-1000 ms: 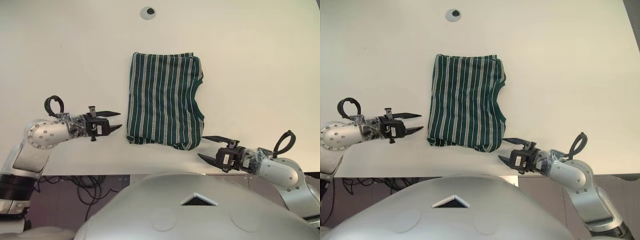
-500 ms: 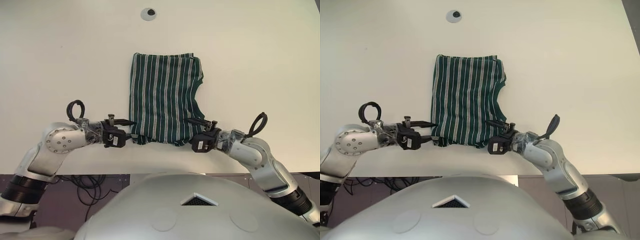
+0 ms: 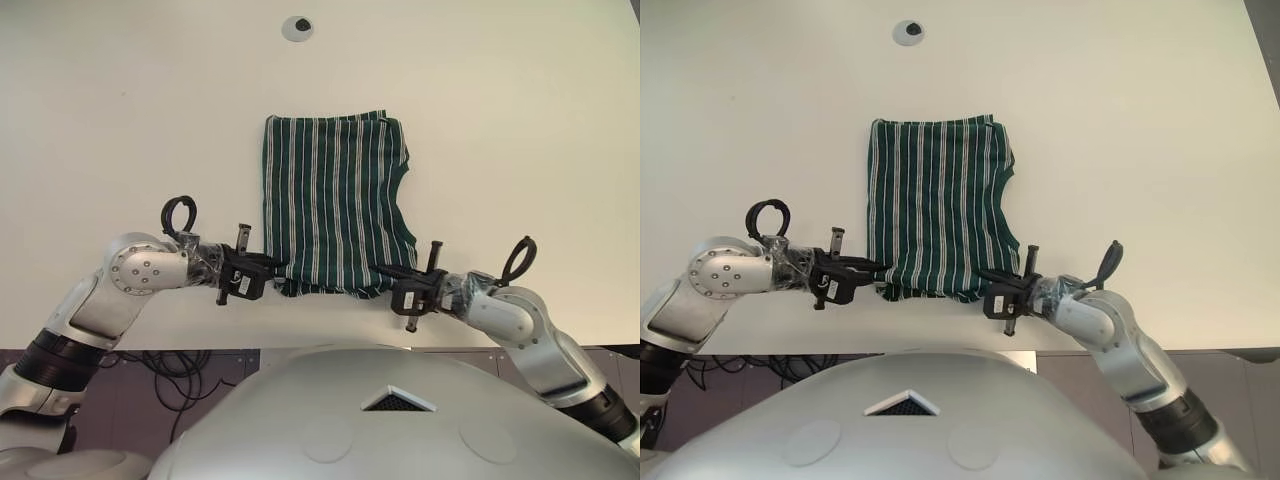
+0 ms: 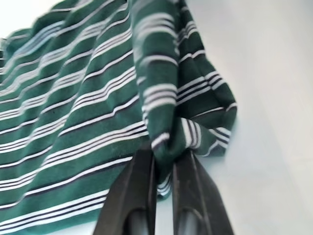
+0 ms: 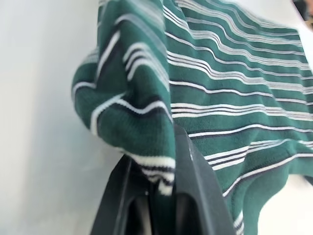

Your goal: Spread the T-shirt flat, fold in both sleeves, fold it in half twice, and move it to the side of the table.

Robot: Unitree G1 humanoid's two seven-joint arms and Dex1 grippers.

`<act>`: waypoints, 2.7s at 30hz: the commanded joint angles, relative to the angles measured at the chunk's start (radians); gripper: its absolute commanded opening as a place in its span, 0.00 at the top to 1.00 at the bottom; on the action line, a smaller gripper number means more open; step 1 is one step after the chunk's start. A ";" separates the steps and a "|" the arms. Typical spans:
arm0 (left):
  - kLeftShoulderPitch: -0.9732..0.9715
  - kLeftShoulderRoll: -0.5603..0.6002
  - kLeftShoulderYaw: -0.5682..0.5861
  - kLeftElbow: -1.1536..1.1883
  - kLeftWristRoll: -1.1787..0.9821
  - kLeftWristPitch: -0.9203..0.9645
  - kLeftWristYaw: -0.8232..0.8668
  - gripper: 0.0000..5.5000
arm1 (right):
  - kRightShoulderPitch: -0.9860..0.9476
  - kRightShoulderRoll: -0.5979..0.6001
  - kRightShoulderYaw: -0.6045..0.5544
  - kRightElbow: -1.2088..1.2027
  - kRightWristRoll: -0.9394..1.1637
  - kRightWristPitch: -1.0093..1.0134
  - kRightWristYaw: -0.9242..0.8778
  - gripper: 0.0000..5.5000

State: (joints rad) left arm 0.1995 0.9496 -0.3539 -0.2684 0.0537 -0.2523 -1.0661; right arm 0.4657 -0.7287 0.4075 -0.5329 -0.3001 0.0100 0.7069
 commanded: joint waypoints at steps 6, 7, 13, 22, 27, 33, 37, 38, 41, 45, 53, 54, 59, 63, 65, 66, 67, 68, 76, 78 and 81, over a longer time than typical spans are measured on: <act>0.140 0.139 0.032 -0.110 -0.221 0.165 -0.167 0.99 | 0.223 -0.150 -0.090 -0.157 0.231 0.109 0.147 0.99; 0.149 0.141 0.059 -0.129 -0.265 0.179 -0.168 0.99 | 0.222 -0.144 -0.116 -0.191 0.283 0.126 0.148 0.99; 0.088 0.045 0.247 -0.175 -0.514 0.292 -0.076 1.00 | 0.047 -0.052 -0.253 -0.252 0.480 0.249 0.091 0.99; -0.159 -0.152 0.256 0.029 -0.484 0.625 0.207 1.00 | -0.460 0.062 -0.125 0.025 0.482 0.464 0.112 0.99; -0.287 -0.272 0.226 0.161 -0.423 0.695 0.300 0.87 | -0.668 0.143 -0.051 0.275 0.438 0.496 0.113 0.89; -0.407 -0.443 0.238 0.356 -0.344 0.640 0.437 0.73 | -0.790 0.281 -0.072 0.551 0.416 0.511 0.031 0.74; -0.454 -0.528 0.307 0.452 -0.327 0.550 0.528 0.73 | -0.778 0.344 -0.164 0.622 0.466 0.550 -0.031 0.74; -0.466 -0.543 0.332 0.479 -0.316 0.502 0.561 0.73 | -0.778 0.355 -0.210 0.644 0.483 0.561 -0.060 0.74; -0.473 -0.577 0.385 0.493 -0.305 0.380 0.607 0.73 | -0.783 0.384 -0.338 0.689 0.534 0.587 -0.137 0.74; -0.462 -0.639 0.434 0.462 -0.331 0.288 0.645 0.73 | -0.769 0.399 -0.397 0.671 0.495 0.487 -0.249 0.74; -0.448 -0.737 0.436 0.544 -0.257 0.067 0.707 0.91 | -0.690 0.478 -0.230 0.516 0.351 0.181 -0.323 0.82; -0.455 -0.740 0.442 0.570 -0.253 0.051 0.712 0.95 | -0.684 0.492 -0.176 0.519 0.321 0.147 -0.312 0.86; -0.513 -0.744 0.450 0.705 -0.230 -0.012 0.728 1.00 | -0.661 0.611 -0.017 0.658 0.281 0.058 -0.285 0.99; -0.534 -0.746 0.457 0.745 -0.235 -0.031 0.723 1.00 | -0.670 0.681 0.036 0.869 0.261 0.051 -0.274 0.99; -0.531 -0.746 0.458 0.745 -0.230 -0.034 0.723 1.00 | -0.676 0.689 0.026 0.929 0.256 0.049 -0.285 0.99; -0.527 -0.746 0.459 0.742 -0.227 -0.035 0.725 1.00 | -0.672 0.682 0.009 0.939 0.253 0.051 -0.299 0.99; -0.520 -0.745 0.461 0.737 -0.224 -0.035 0.728 1.00 | -0.669 0.672 -0.017 0.945 0.254 0.060 -0.318 0.99; -0.510 -0.742 0.462 0.729 -0.218 -0.034 0.735 1.00 | -0.666 0.657 -0.066 0.951 0.266 0.084 -0.354 0.99; -0.407 -0.703 0.499 0.625 -0.209 -0.011 0.765 1.00 | -0.522 0.539 -0.844 0.910 0.694 0.300 -0.687 0.99; -0.387 -0.691 0.512 0.607 -0.215 -0.006 0.767 1.00 | -0.485 0.531 -0.971 0.903 0.721 0.275 -0.800 0.99; -0.336 -0.669 0.537 0.566 -0.204 -0.024 0.778 1.00 | -0.488 0.543 -1.037 0.855 0.703 0.234 -0.908 0.99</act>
State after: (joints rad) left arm -0.1708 0.2601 0.1640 0.3324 -0.1579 -0.2695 -0.2997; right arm -0.0683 -0.2368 -0.5998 0.3026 0.4034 0.2136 -0.1188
